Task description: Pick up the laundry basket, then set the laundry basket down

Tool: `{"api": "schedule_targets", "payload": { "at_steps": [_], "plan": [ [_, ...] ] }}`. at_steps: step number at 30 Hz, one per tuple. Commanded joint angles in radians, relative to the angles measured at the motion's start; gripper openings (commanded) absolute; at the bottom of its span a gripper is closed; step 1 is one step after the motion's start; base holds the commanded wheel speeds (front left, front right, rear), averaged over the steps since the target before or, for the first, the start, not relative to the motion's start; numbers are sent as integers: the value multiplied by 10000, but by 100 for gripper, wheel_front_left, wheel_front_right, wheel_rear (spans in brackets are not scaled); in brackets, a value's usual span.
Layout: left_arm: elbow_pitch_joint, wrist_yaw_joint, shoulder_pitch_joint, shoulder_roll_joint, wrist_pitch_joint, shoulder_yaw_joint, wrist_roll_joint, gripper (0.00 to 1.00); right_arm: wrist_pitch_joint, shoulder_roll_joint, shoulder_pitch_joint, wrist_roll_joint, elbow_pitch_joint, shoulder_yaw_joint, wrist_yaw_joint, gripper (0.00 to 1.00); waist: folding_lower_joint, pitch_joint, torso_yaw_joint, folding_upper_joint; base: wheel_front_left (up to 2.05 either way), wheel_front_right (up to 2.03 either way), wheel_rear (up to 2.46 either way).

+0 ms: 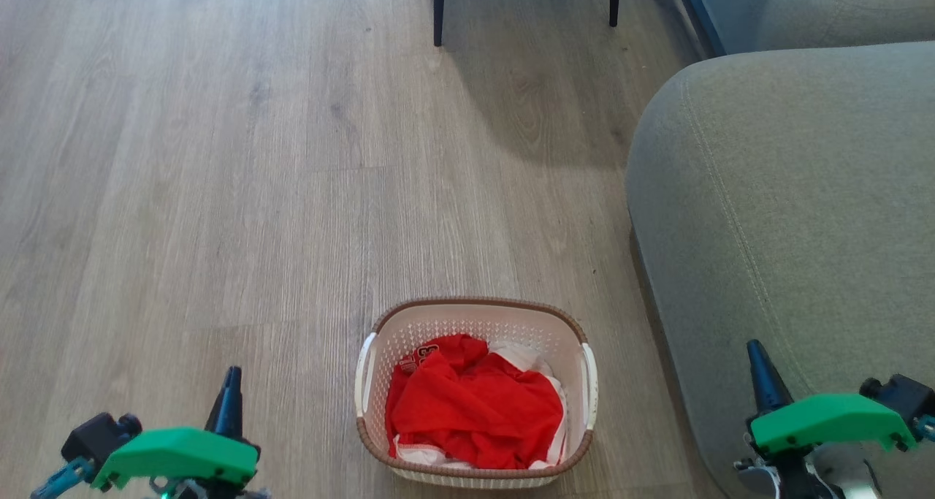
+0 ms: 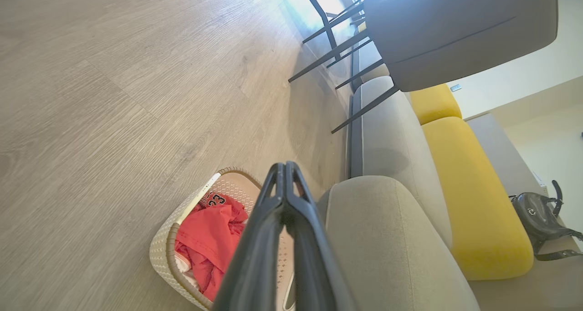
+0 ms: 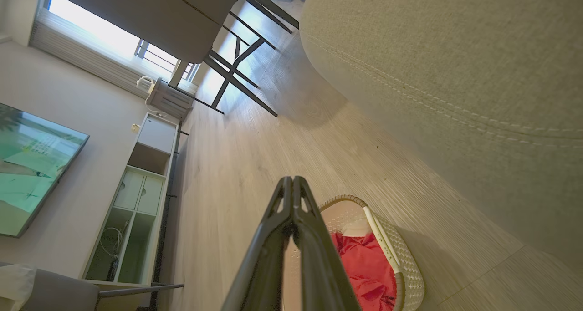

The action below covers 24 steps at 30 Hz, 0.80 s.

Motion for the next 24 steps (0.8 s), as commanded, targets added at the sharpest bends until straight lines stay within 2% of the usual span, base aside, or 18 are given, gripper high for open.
{"api": "schedule_targets", "payload": {
  "at_steps": [1,24],
  "plan": [
    [-244,-90,-613,-3,70,293,-296,0,77,-205,-548,325,-261,20,-14,0,0,5,2,-1,0,0,0],
    [-154,-536,-1116,-88,708,834,-2683,0,690,-226,-851,2815,-165,-293,-18,0,0,71,22,-1,0,0,0]
  ]
}}
